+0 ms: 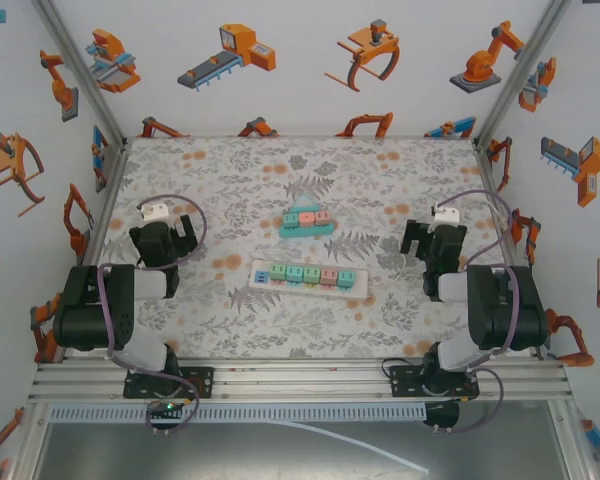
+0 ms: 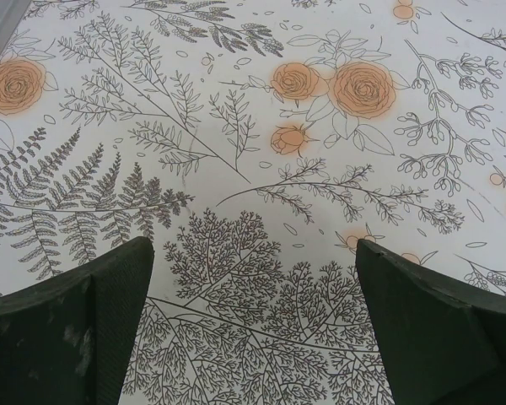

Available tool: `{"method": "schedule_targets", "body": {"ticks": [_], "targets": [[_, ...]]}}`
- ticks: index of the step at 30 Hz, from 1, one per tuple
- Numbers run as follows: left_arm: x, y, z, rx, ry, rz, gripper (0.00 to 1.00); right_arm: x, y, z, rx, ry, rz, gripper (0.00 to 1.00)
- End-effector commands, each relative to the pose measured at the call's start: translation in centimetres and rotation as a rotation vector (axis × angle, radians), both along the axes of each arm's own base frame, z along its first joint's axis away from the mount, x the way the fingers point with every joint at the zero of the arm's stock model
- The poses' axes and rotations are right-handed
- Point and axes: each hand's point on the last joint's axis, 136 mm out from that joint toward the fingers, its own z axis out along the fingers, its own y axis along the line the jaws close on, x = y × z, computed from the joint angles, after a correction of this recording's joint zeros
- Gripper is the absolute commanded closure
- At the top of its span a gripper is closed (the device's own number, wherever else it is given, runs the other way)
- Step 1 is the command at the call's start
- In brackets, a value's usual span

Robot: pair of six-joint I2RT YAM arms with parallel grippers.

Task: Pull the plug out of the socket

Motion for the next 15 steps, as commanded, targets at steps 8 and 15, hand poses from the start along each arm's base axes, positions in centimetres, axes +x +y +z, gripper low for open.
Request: {"method": "schedule_targets", "body": {"ticks": [8,15], "targets": [[0.25,-0.16,0.67,0.011,-0.025,-0.015,0.03,0.91,-0.09,1.28,-0.013,-0.044,0.003,0.01],[0.27,-0.17,0.75,0.01,-0.028,-0.016,0.03,0.91,-0.14,1.25,-0.012,-0.043,0.002,0.01]]}}
